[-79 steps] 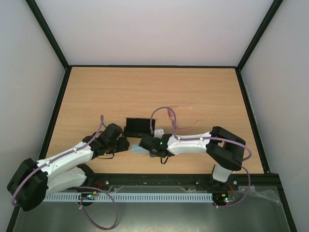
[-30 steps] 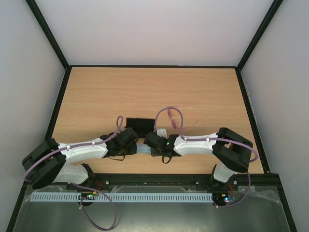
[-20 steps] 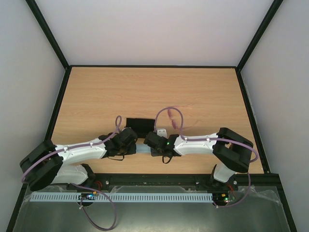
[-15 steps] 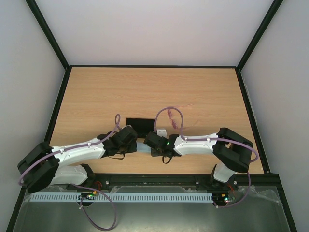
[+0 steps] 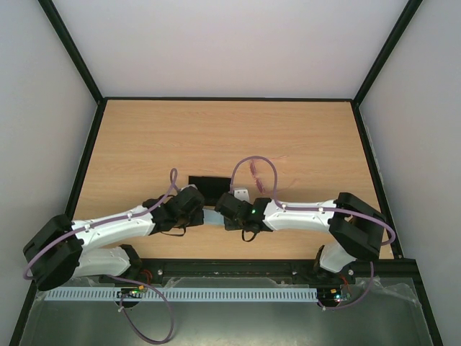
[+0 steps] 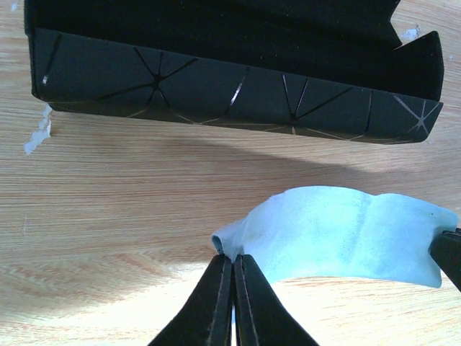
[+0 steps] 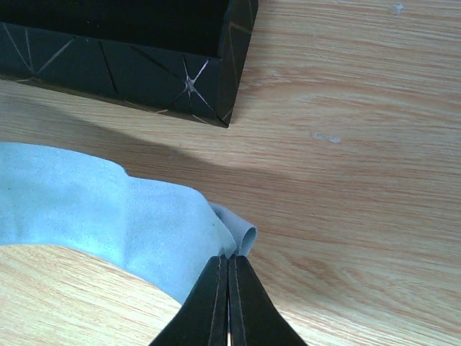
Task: Organize the sunglasses
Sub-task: Pick up the glasses cleaning cloth from the center of the board, then place the glasses cleaning cloth in the sunglasses case.
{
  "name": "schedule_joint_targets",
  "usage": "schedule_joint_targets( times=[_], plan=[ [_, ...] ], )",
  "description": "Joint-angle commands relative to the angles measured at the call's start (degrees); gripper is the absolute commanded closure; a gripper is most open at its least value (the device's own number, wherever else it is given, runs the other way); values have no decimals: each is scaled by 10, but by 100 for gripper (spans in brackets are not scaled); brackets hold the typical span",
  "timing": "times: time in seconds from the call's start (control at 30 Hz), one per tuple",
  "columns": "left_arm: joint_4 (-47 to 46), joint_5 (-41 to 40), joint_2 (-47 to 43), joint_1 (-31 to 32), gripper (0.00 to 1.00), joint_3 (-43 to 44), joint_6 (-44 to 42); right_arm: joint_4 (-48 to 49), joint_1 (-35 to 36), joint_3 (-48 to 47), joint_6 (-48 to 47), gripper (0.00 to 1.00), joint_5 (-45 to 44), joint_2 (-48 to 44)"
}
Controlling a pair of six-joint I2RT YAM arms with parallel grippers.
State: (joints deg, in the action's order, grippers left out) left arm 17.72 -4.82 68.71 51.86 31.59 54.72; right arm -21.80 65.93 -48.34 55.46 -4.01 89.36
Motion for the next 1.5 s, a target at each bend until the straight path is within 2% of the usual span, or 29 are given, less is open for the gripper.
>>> schedule_joint_targets(
  times=[0.0,0.63,1.17,1.47],
  plan=[
    [15,-11,-12,3,98,7,6,-26,-2,-13,-3,99,-20,-14],
    [46,-37,-22,-13,98,50,-8,-53,-25,-58,-36,99,-26,-14],
    [51,-27,-22,-94,98,67,-59,-79,-70,-154,-96,99,-15,39],
    [31,-8,9,-142,98,79,-94,-83,-90,-207,-122,99,-3,91]
  ],
)
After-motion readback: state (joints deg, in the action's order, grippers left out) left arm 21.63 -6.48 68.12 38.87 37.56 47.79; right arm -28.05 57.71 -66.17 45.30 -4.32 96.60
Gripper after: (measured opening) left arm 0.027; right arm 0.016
